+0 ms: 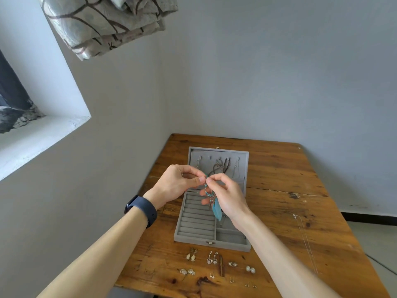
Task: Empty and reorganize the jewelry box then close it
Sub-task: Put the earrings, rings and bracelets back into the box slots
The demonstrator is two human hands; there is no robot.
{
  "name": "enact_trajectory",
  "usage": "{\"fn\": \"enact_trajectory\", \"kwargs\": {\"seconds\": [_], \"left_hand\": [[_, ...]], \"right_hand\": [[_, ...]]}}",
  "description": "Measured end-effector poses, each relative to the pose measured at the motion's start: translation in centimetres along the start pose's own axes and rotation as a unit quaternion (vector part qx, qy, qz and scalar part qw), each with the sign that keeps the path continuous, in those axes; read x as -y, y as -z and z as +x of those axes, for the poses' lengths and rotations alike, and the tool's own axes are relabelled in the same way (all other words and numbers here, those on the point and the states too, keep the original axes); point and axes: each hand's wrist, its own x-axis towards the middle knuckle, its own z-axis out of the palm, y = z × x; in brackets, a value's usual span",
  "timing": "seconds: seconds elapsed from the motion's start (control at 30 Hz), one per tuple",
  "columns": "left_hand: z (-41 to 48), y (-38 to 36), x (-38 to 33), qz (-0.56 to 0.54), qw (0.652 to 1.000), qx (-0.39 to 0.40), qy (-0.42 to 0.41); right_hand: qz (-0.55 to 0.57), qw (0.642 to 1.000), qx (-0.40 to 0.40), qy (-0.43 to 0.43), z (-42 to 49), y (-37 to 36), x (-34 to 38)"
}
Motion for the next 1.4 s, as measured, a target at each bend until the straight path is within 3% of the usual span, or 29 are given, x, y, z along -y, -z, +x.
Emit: {"fn": "enact_trajectory", "kwargs": {"seconds": [0.13, 0.23, 0.3, 0.57, 0.83, 0.97, 1.17, 1.27, 1.4], "left_hand": [[1.3, 0.4, 1.4, 0.027, 1.0, 0.0, 0.002], [3.4, 0.9, 2.9, 0.068, 0.988, -0.135, 0.011], [5.1, 1.2, 3.5, 0.064, 0.981, -0.179, 0.027], [9.9, 2.5, 4.6, -0.004, 0.991, -0.066, 0.115], [9.2, 2.8, 5.6, 0.043, 0.993, -0.103, 0.047], [8.8, 2.7, 5.6, 0.042, 0.993, -0.109, 0.035], [8.6, 2.7, 5.6, 0.035, 0.993, -0.11, 0.026], [8.7, 2.7, 5.8, 0.031, 0.993, -0.114, 0.024], [8.7, 2.5, 6.1, 0.047, 0.991, -0.122, 0.016]], "right_hand": [[-0.049, 0.999, -0.001, -0.016, 2.1, -0.4, -0.9], [-0.086, 0.995, -0.047, 0.011, 4.3, -0.5, -1.2], [-0.087, 0.993, -0.084, 0.019, 6.2, -0.6, -1.1], [-0.051, 0.991, -0.124, 0.018, 11.1, -2.7, -1.2], [-0.185, 0.958, -0.215, 0.037, 11.4, -4.1, -2.3], [-0.294, 0.921, -0.249, 0.052, 11.2, -4.6, -2.3], [-0.356, 0.895, -0.258, 0.068, 11.1, -4.3, -2.5], [-0.341, 0.906, -0.243, 0.067, 10.7, -4.3, -2.9], [-0.156, 0.971, -0.179, 0.029, 9.7, -4.0, -3.0]]}}
